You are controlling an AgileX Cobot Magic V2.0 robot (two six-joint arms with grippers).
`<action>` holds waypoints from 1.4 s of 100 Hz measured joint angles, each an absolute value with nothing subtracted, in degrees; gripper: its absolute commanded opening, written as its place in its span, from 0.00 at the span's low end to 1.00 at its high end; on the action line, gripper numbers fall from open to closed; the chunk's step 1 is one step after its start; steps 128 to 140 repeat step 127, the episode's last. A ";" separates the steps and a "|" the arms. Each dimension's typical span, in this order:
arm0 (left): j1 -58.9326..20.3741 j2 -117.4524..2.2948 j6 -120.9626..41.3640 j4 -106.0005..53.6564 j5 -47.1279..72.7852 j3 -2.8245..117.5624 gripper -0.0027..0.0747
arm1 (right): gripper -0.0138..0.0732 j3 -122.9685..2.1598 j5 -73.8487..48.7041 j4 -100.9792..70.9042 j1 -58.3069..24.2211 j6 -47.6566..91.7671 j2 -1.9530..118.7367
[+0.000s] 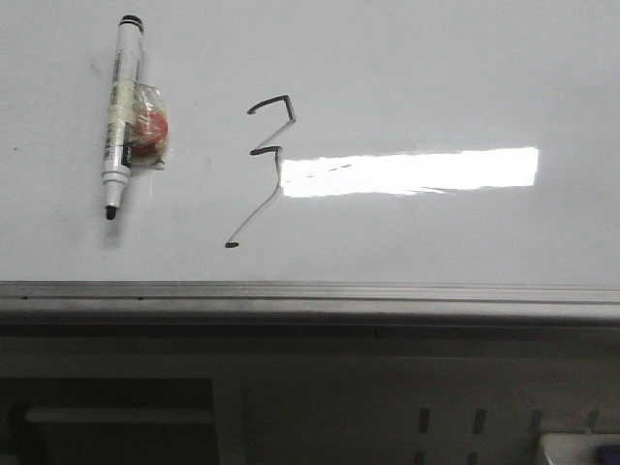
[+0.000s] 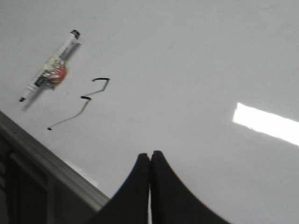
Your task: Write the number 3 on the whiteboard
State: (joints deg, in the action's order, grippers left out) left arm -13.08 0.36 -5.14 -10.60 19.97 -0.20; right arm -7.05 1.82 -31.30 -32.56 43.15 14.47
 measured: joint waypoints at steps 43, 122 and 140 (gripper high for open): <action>-13.08 0.36 -5.14 -10.60 19.97 -0.20 0.01 | 0.08 0.70 -6.73 7.66 -12.21 -1.13 6.65; -13.08 0.36 -5.14 -10.60 20.01 -0.20 0.01 | 0.08 0.58 -19.31 8.66 -11.28 -2.15 -0.55; -13.08 0.36 -5.14 -10.60 20.01 -0.20 0.01 | 0.08 0.58 -19.31 8.66 -11.28 -2.15 -0.55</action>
